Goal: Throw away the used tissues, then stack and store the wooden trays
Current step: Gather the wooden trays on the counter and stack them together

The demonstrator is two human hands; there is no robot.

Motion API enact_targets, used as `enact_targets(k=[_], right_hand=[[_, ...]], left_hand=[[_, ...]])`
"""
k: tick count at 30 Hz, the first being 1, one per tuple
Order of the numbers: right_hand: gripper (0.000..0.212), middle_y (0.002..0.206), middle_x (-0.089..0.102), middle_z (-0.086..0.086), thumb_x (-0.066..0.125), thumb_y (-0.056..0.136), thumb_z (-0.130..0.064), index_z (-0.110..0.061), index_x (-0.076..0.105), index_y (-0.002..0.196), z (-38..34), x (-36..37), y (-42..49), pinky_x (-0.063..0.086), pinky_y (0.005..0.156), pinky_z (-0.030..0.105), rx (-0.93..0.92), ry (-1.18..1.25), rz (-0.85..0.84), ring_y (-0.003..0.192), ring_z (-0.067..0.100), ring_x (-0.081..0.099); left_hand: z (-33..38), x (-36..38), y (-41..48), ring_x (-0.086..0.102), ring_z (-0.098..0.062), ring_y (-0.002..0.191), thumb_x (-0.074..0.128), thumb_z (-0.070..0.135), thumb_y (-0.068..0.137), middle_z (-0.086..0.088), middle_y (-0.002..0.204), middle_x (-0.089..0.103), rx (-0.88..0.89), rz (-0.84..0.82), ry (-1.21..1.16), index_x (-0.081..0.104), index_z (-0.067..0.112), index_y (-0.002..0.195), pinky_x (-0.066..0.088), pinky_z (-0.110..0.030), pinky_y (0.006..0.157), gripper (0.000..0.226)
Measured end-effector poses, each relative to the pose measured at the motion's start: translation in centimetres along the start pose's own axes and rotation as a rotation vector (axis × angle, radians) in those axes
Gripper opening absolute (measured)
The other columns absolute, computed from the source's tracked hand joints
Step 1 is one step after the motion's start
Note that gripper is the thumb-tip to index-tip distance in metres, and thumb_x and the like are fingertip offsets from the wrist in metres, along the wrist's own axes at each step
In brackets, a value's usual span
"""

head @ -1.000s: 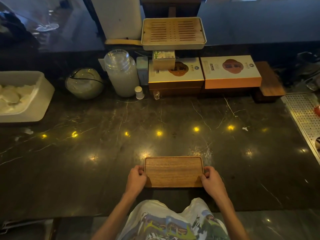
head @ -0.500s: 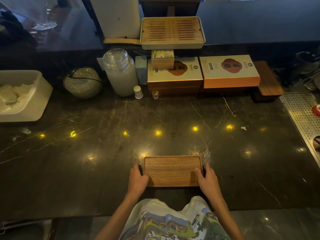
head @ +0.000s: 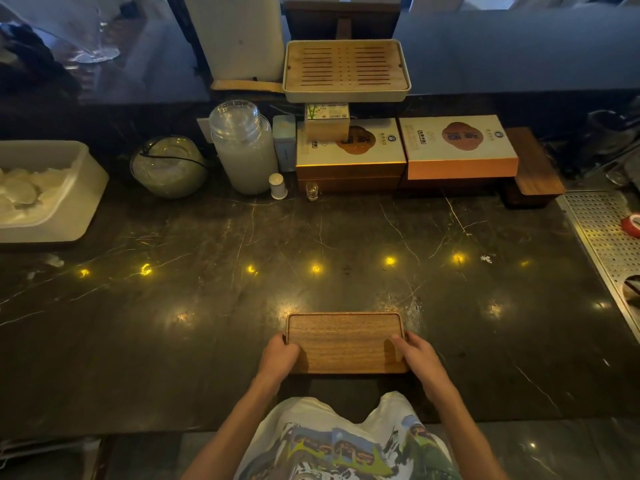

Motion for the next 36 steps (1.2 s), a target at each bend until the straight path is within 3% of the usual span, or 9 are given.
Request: enact_targets(k=[3,9,13,18,22,25,31,34,36], right_hand=[[0.047,0.101,0.062,-0.012,0.064,0.092,-0.026,-0.016,0.051,0.136,0.1,-0.2,1.0,0.047,0.070,0.023,0.038,-0.019,-0.008,0.091,0.006,0.059],[0.067,0.112,0.058,0.001,0.075,0.080,-0.007,-0.010,0.044,0.140,-0.4,-0.5,2.3,0.047,0.086,0.036,0.132,-0.024,-0.005,0.103,0.020,0.055],[0.065,0.111,0.053,-0.011,0.077,0.079,-0.010,-0.019,0.047,0.136,-2.0,-2.0,1.5,0.048,0.082,0.020,-0.152,-0.151,0.032,0.103,0.008,0.054],[0.048,0.111,0.054,-0.017,0.078,0.077,-0.004,-0.028,0.057,0.114,-3.8,-2.5,-0.7,0.048,0.087,0.012,-0.558,-0.390,0.104,0.108,-0.005,0.055],[0.049,0.109,0.054,-0.016,0.078,0.076,-0.001,-0.026,0.056,0.111,-2.8,-1.6,-1.5,0.043,0.087,0.004,-0.610,-0.407,0.130,0.105,-0.005,0.055],[0.049,0.111,0.053,-0.011,0.078,0.076,-0.001,-0.024,0.055,0.113,-2.2,-1.6,-1.6,0.045,0.085,0.005,-0.579,-0.404,0.133,0.106,-0.004,0.055],[0.045,0.112,0.051,-0.011,0.076,0.081,-0.014,-0.031,0.049,0.113,-2.9,-1.4,-1.6,0.048,0.071,0.013,-0.475,-0.535,0.110,0.097,-0.001,0.057],[0.061,0.125,0.050,-0.007,0.077,0.079,-0.025,-0.031,0.042,0.127,-3.3,-1.2,-1.6,0.053,0.091,0.030,-0.420,-0.718,0.088,0.113,0.011,0.057],[0.092,0.146,0.039,-0.003,0.080,0.074,-0.033,-0.027,0.025,0.147,-4.2,-0.4,-1.9,0.039,0.113,0.038,-0.499,-0.903,0.124,0.137,0.018,0.040]], left_hand=[[0.3,-0.6,0.8,0.059,-0.025,0.107,0.058,0.014,0.090,-0.008,0.115,0.063,-0.020,0.040,0.024,0.056,0.012,0.115,0.051,-0.045,0.096,0.025],[0.7,-0.8,1.7,0.051,-0.025,0.113,0.066,0.004,0.084,-0.010,0.120,0.052,-0.080,-0.018,-0.001,0.039,0.008,0.127,0.047,-0.040,0.095,0.051],[1.9,-1.9,1.2,0.048,-0.013,0.115,0.069,0.005,0.081,0.002,0.122,0.044,0.265,-0.026,0.117,0.041,0.022,0.120,0.045,-0.034,0.100,0.051],[2.2,-2.4,-0.5,0.055,-0.001,0.102,0.072,0.000,0.076,0.006,0.110,0.049,0.668,0.099,0.276,0.047,0.022,0.109,0.052,-0.017,0.085,0.046],[1.8,-2.4,-0.7,0.056,-0.003,0.096,0.074,-0.002,0.074,0.003,0.107,0.050,0.693,0.134,0.264,0.050,0.020,0.104,0.051,-0.014,0.079,0.044],[1.9,-2.2,-0.7,0.058,-0.013,0.095,0.070,-0.001,0.076,0.000,0.105,0.051,0.615,0.097,0.285,0.048,0.020,0.101,0.055,-0.028,0.078,0.039],[2.8,-0.8,-2.2,0.039,-0.011,0.128,0.070,0.009,0.081,0.000,0.139,0.034,0.743,0.051,0.542,0.034,0.021,0.137,0.041,-0.031,0.109,0.067],[3.5,-0.4,-2.7,0.044,-0.012,0.122,0.066,0.011,0.085,-0.002,0.132,0.040,0.784,0.106,0.614,0.045,0.018,0.128,0.047,-0.031,0.103,0.048],[3.7,-0.2,-2.7,0.045,-0.011,0.117,0.063,0.012,0.088,-0.002,0.128,0.042,0.780,0.118,0.634,0.046,0.018,0.126,0.049,-0.028,0.098,0.042]])
Point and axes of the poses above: each hand's wrist, its own y-axis towards the middle knuckle, its own x-axis out of the palm, z = x × y, the point moved 6 cm from there along y, towards the middle knuckle
